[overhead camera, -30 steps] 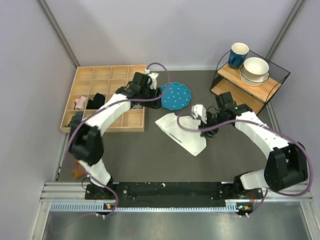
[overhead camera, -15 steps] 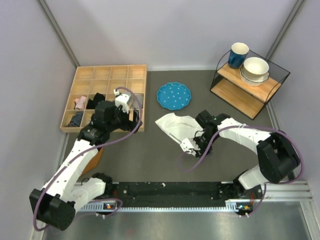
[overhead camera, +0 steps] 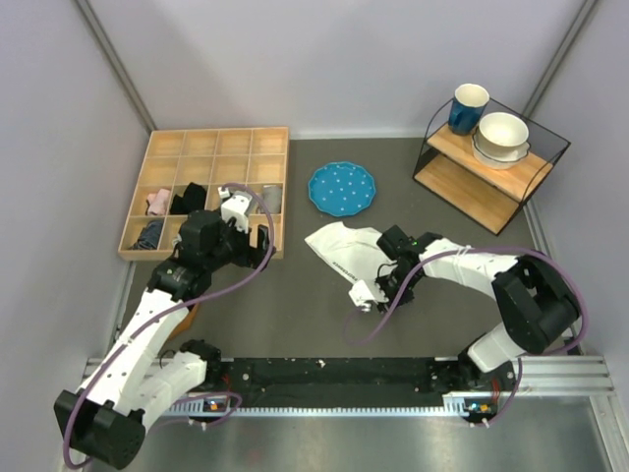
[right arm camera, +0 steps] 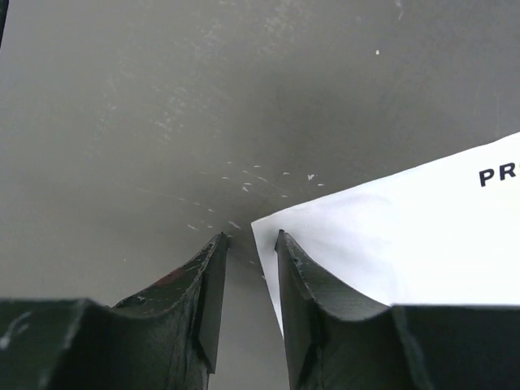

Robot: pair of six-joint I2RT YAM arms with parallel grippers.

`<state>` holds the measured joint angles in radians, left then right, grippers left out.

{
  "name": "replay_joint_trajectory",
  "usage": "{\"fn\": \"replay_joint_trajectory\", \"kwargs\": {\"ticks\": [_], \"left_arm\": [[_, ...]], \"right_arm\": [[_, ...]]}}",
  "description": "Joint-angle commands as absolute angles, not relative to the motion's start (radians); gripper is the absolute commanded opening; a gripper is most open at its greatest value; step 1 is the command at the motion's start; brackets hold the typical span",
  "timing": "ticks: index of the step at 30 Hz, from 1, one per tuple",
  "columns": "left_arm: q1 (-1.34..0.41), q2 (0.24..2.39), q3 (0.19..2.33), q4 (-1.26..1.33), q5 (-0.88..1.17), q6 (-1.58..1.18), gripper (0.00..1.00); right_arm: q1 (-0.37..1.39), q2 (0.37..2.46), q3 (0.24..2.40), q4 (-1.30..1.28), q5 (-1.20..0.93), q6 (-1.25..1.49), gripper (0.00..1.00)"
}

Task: Roll the underwear
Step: Flatten out the underwear at the center of the board, then move the underwear to the center of the board.

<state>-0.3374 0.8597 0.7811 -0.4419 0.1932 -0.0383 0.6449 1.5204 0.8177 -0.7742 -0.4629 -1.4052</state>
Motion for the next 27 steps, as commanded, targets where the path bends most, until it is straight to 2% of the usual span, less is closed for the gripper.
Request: {"fn": "replay_joint_trajectory", "kwargs": {"ticks": [1,5,8,14,21,24,26,27], "left_arm": [[-0.337,0.83,0.778,-0.405,0.184,-0.029,0.88],[-0.337,0.827,0.775,-0.405,0.187,-0.029,0.88],[-0.337,0.827,0.775,-0.405,0.193,-0.029,0.88],[-0.337,0.833,0.773,-0.402,0.219,-0.031,0.87],[-0.337,0.87,0.764,-0.391,0.322,-0.041,0.87],[-0.337,0.9,0.762,-0.387,0.382,-0.051,0.87],[-0.337,0.92,0.761,-0.377,0.414,-0.058,0.86],[-0.337,0.94,0.756,-0.371,0.435,-0.075,0.86]], "right_arm": [[0.673,1.538,0.785,-0.69,-0.451,-1.358,0.28],[0.675,1.555,0.792,-0.68,-0.443,-1.309,0.09],[0.681,1.551,0.784,-0.683,-0.448,-1.281,0.0],[0.784,1.505,0.782,-0.781,-0.531,-1.247,0.0],[0.949,1.532,0.926,-0.83,-0.693,-1.128,0.0],[0.956,1.562,0.995,-0.848,-0.697,-1.054,0.15],[0.93,1.528,1.014,-0.853,-0.689,-1.002,0.29],[0.907,1.511,1.017,-0.851,-0.692,-0.99,0.32]]}}
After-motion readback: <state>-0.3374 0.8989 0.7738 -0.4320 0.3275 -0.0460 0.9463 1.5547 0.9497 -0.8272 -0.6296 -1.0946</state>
